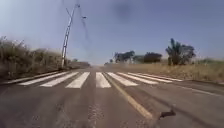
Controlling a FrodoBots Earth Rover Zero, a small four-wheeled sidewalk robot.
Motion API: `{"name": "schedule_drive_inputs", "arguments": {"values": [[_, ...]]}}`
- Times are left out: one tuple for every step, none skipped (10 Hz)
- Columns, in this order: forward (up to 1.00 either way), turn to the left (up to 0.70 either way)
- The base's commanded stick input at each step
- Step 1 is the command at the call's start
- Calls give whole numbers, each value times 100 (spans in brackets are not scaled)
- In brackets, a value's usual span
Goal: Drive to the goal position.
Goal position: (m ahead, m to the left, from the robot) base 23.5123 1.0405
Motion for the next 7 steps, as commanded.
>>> {"name": "schedule_drive_inputs", "arguments": {"values": [[100, 0], [100, 0], [100, 0], [100, 3], [100, 17], [100, 27], [100, 27]]}}
